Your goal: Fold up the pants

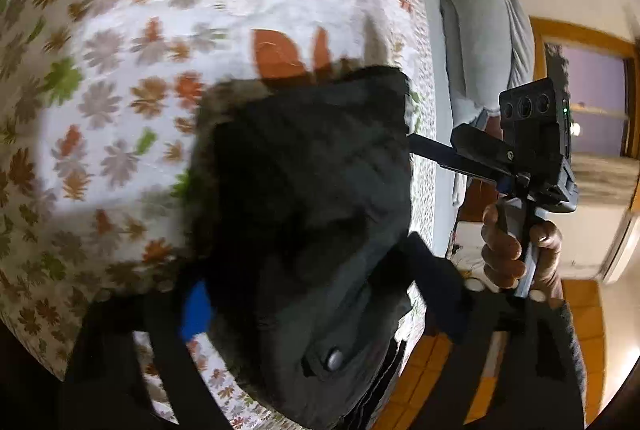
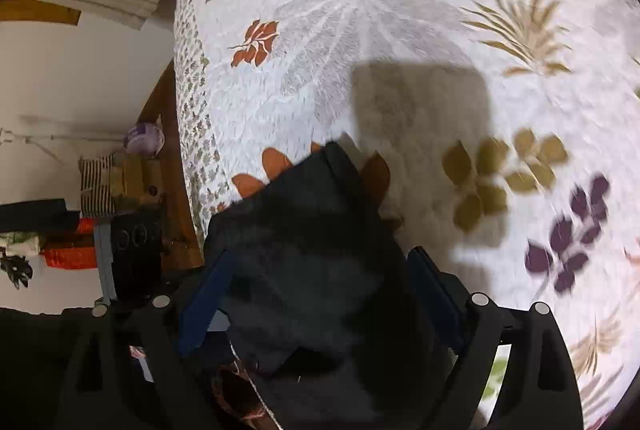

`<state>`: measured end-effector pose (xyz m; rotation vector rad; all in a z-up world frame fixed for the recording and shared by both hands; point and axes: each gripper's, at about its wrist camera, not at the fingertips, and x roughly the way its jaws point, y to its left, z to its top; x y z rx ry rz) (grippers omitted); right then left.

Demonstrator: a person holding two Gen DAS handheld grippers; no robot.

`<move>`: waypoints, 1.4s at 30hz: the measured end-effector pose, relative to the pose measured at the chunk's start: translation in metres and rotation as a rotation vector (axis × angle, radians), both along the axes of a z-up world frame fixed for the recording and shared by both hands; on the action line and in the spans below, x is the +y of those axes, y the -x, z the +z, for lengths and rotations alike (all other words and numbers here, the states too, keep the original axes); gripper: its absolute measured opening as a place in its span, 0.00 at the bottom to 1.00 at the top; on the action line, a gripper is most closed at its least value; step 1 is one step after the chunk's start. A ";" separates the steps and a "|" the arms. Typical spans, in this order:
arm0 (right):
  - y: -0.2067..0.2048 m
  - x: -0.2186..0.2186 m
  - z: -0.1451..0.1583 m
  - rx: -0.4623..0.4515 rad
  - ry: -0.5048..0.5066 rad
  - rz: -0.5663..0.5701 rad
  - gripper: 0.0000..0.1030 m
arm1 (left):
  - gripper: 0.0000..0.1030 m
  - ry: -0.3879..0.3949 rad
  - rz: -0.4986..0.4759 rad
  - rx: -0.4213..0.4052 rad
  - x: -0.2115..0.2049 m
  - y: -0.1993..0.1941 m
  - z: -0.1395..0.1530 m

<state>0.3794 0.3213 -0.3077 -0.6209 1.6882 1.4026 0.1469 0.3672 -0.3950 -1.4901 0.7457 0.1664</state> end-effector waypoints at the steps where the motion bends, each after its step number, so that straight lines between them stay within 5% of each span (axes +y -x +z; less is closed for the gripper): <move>1: 0.001 0.007 -0.005 0.002 0.006 0.010 0.87 | 0.77 0.026 0.015 -0.014 0.003 0.004 -0.004; 8: 0.018 0.033 -0.027 -0.020 0.037 0.080 0.86 | 0.80 0.015 0.017 -0.016 0.001 -0.001 -0.001; 10: 0.022 0.032 -0.031 -0.041 0.056 0.090 0.52 | 0.58 0.001 0.024 0.016 -0.001 -0.004 0.001; 11: 0.023 0.031 -0.030 -0.057 0.064 0.090 0.48 | 0.38 0.004 0.016 0.021 -0.003 -0.003 0.000; 13: 0.022 0.027 -0.022 -0.060 0.063 0.080 0.32 | 0.28 0.021 0.022 0.019 -0.001 0.000 0.000; 15: 0.020 0.021 -0.010 -0.062 0.050 0.071 0.27 | 0.22 0.001 0.011 0.010 -0.002 0.001 0.008; 21: 0.018 -0.006 0.047 -0.122 0.000 0.031 0.25 | 0.17 -0.122 -0.034 -0.037 -0.012 -0.011 0.053; 32: 0.009 -0.106 0.187 -0.261 -0.117 -0.089 0.25 | 0.15 -0.508 -0.237 -0.134 -0.087 -0.042 0.194; 42: 0.016 -0.192 0.251 -0.329 -0.195 -0.187 0.24 | 0.14 -0.703 -0.374 -0.192 -0.166 -0.027 0.257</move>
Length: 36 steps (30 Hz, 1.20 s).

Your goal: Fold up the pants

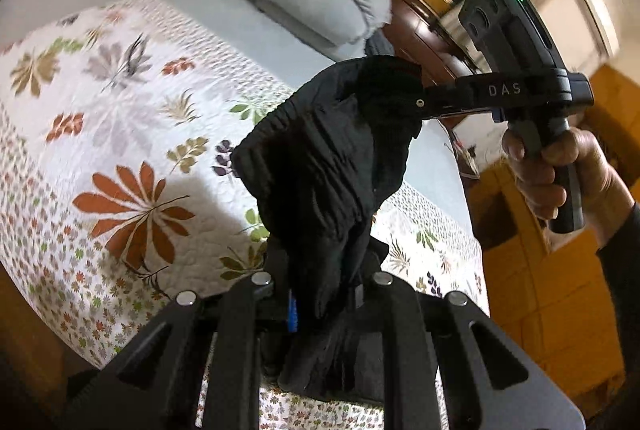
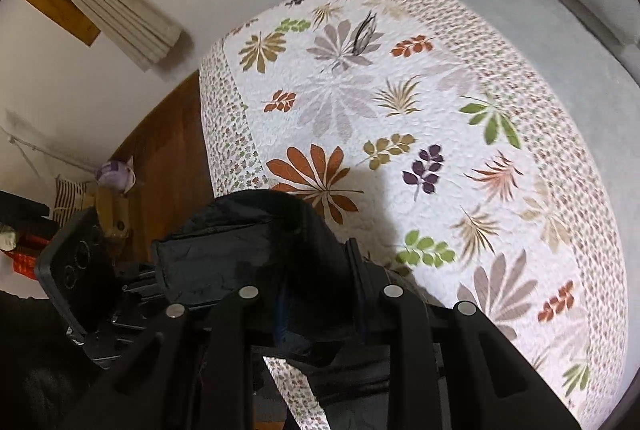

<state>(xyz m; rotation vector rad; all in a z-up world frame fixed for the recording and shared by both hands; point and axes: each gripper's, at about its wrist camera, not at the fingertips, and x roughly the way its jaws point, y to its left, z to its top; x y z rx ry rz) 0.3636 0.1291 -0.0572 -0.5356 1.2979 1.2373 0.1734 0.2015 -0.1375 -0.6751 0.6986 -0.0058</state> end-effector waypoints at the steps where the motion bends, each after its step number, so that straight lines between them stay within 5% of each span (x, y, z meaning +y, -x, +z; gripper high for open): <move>1: 0.000 -0.011 0.004 -0.002 -0.011 -0.011 0.24 | 0.14 -0.010 -0.009 -0.002 -0.005 0.000 0.004; 15: -0.006 -0.127 0.028 -0.006 -0.125 -0.130 0.24 | 0.14 -0.164 -0.142 -0.037 -0.090 -0.004 0.039; 36: -0.012 -0.295 -0.003 0.022 -0.223 -0.323 0.24 | 0.14 -0.299 -0.328 -0.026 -0.211 -0.019 0.037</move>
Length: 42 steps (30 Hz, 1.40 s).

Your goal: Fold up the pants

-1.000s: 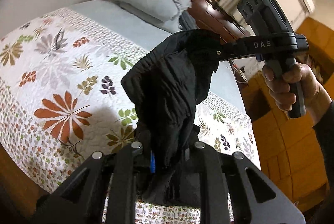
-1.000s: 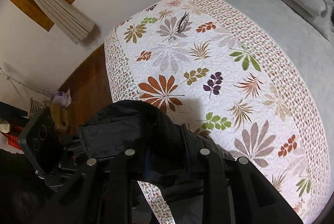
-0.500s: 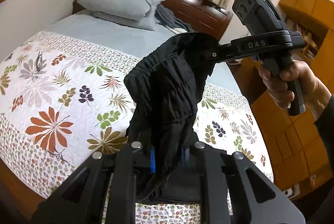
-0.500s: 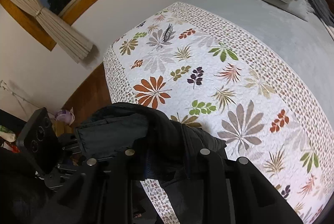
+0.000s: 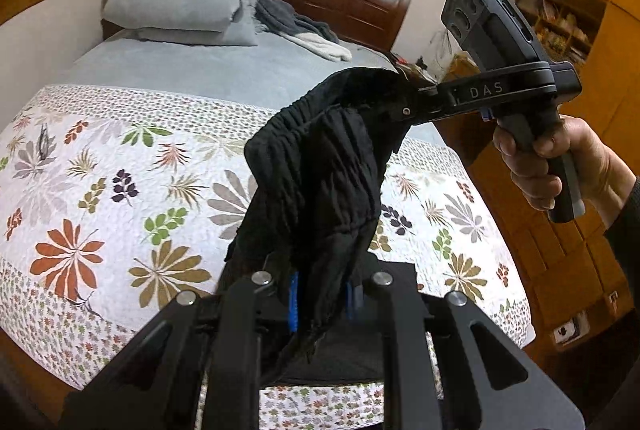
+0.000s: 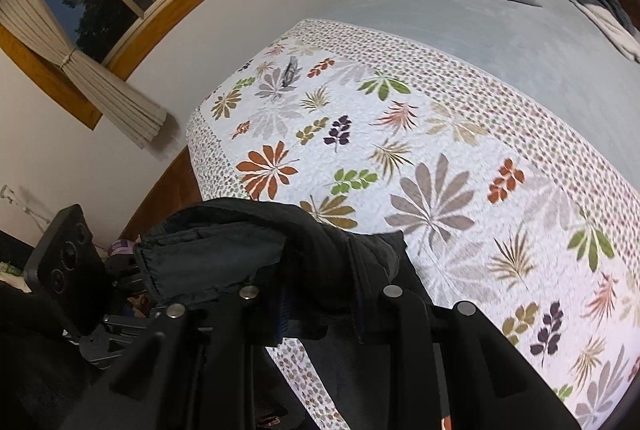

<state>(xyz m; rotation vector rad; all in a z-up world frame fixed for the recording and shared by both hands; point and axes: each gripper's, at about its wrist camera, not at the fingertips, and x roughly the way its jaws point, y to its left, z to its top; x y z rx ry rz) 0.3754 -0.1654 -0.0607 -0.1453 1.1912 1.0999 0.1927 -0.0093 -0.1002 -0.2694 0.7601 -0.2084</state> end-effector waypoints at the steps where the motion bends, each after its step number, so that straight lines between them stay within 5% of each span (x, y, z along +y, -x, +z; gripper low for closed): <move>1: -0.001 -0.005 -0.002 0.002 -0.002 -0.006 0.24 | 0.14 -0.006 -0.009 0.003 -0.006 -0.001 -0.001; 42: 0.000 -0.130 -0.094 0.074 -0.006 -0.122 0.24 | 0.14 -0.158 -0.192 0.094 -0.118 -0.017 -0.065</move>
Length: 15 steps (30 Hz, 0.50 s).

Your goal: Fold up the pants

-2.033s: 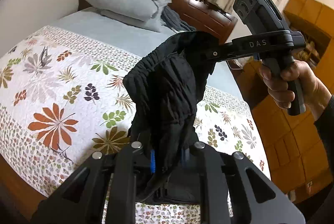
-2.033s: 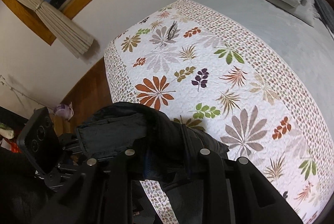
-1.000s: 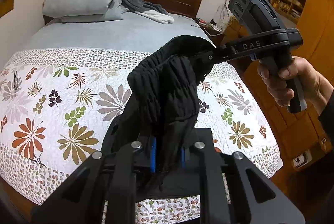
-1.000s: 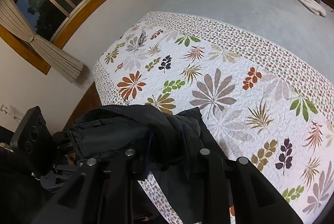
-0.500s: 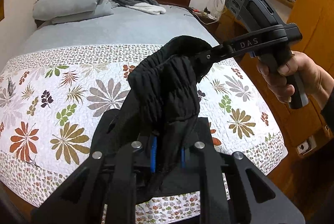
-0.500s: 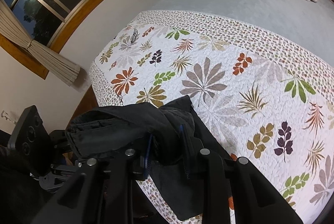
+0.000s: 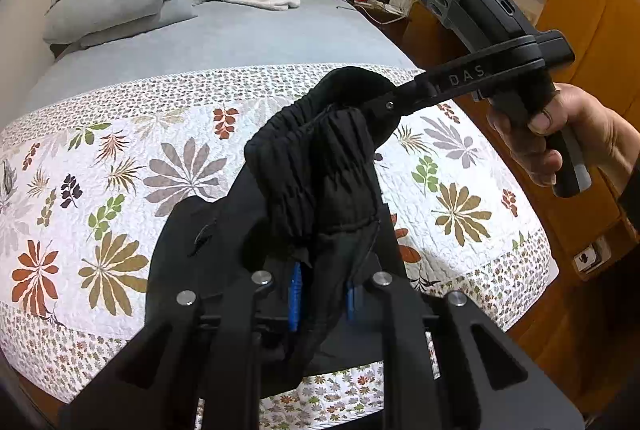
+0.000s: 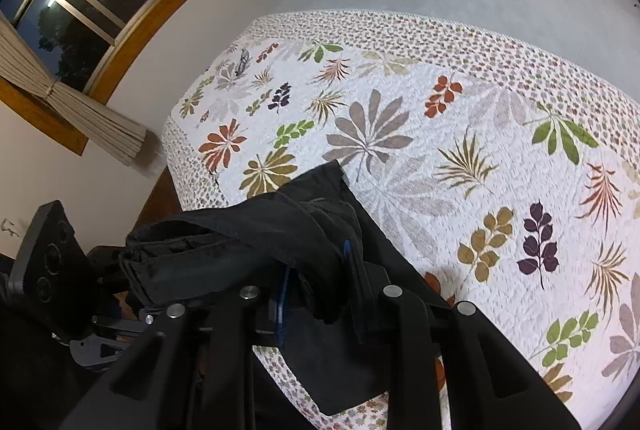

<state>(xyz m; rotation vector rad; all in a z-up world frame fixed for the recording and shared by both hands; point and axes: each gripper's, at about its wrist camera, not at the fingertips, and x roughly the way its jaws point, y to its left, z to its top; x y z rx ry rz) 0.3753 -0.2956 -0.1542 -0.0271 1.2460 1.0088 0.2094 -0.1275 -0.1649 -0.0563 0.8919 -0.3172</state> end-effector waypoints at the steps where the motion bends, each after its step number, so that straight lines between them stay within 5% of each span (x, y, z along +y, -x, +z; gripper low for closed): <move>1: 0.000 -0.001 -0.001 0.001 0.000 -0.001 0.24 | 0.14 -0.004 -0.004 0.001 -0.002 0.000 -0.002; 15: 0.001 -0.029 -0.032 0.015 -0.007 -0.011 0.24 | 0.14 -0.030 -0.042 0.040 -0.029 -0.002 -0.026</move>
